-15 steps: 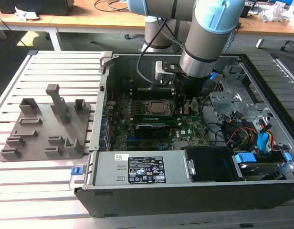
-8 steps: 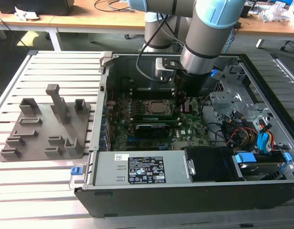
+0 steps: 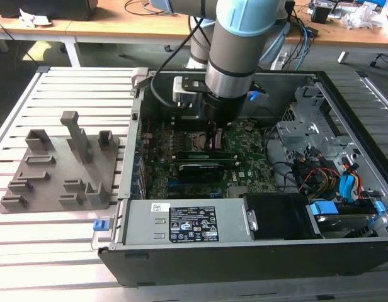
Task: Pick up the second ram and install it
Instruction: 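Press down the second ram until it locks into place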
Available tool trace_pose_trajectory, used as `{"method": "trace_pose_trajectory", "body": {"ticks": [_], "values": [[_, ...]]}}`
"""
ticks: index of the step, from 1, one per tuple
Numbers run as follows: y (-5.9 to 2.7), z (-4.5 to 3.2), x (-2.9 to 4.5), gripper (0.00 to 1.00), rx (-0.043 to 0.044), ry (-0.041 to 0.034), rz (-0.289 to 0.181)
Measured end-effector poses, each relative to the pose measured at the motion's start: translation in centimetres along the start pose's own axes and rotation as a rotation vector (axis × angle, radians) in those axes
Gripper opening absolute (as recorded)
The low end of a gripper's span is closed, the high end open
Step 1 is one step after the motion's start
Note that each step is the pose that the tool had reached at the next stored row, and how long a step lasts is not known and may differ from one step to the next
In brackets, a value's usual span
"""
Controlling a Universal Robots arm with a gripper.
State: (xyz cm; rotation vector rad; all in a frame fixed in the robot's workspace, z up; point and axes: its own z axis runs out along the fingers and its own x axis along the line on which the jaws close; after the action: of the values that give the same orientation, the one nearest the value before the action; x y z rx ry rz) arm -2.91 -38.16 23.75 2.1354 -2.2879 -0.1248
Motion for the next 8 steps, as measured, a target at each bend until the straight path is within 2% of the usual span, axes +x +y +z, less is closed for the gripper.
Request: {"method": "trace_pose_trajectory", "body": {"ticks": [1, 5, 8], "values": [[0.44, 0.04, 0.03, 0.11, 0.0009, 0.0000, 0.000], [3.11, 0.39, 0.24, 0.11, 0.0070, -0.0003, 0.000], [3.76, 0.64, 0.30, 0.11, 0.0081, 0.0001, 0.000]]}}
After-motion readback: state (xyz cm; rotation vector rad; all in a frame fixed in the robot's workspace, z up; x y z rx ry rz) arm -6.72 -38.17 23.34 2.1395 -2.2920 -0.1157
